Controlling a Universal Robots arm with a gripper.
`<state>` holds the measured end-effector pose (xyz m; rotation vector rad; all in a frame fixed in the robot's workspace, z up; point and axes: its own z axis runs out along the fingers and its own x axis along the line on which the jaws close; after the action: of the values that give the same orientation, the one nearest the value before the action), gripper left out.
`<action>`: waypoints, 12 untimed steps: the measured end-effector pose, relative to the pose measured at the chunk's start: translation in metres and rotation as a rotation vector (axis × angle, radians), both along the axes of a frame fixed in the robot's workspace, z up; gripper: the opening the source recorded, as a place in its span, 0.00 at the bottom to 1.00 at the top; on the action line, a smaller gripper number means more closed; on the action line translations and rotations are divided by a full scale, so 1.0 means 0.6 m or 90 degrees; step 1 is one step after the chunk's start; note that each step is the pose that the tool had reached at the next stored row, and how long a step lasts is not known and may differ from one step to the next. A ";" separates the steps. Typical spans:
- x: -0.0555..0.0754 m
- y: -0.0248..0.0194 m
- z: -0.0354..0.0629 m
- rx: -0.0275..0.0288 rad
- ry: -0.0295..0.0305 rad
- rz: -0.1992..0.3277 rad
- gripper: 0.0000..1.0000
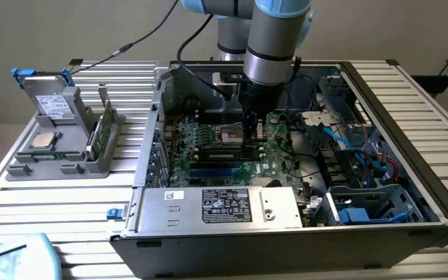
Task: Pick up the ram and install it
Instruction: 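Press down the ram until it locks into place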
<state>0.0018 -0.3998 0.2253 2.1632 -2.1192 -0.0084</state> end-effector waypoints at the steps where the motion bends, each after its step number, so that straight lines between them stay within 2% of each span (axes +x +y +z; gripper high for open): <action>1: 0.000 0.0001 0.001 0.0004 -0.0001 0.000 0.10; 3: 0.000 0.0004 0.004 0.0012 -0.0004 0.000 0.10; 6: -0.005 0.0000 0.006 0.0004 -0.0002 0.000 0.10; 12: -0.031 0.0001 0.006 0.0002 -0.0009 0.000 0.10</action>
<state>-0.0167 -0.3997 0.2287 2.1640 -2.1202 -0.0072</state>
